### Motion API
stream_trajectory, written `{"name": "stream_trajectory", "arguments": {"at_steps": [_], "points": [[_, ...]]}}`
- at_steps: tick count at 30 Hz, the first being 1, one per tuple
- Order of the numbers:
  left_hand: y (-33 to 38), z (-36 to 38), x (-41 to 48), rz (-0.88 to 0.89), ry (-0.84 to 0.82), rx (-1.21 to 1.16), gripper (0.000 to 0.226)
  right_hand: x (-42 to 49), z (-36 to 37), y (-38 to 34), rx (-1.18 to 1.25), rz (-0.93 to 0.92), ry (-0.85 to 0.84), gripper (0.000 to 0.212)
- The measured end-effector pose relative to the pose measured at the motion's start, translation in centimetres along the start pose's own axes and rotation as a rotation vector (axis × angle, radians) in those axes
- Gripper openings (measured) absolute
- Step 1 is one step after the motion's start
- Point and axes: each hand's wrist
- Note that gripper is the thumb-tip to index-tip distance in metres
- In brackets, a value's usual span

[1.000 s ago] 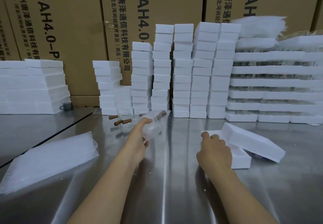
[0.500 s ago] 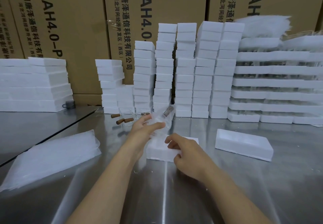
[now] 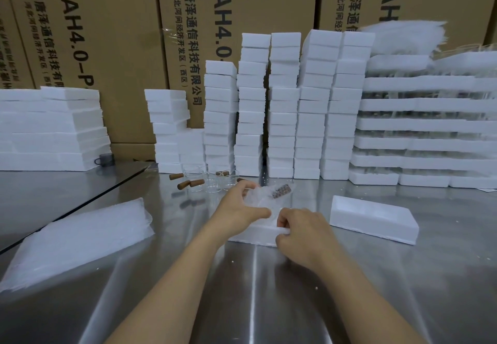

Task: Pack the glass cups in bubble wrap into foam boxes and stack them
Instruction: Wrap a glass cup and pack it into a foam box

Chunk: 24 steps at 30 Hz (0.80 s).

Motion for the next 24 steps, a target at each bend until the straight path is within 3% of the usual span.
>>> {"name": "stream_trajectory", "arguments": {"at_steps": [9,18,24], "points": [[0.4,0.2,-0.2,0.058,-0.089,0.172,0.053,0.2,0.3,0.2,0.011,-0.009,0.005,0.013],[0.8,-1.1,-0.4,0.009,-0.039,0.149,0.05,0.2,0.2,0.1,0.038,-0.001,0.014,0.01],[1.0,-1.0,-0.6,0.017,-0.109,0.251,0.05,0.2,0.3,0.0,0.036,0.016,0.002,0.009]]}}
Point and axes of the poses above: each hand's wrist, its own x-axis towards the middle knuckle, its own z-axis out of the palm, y = z × x, and after that the axes turned 1 degree about -x, right-handed
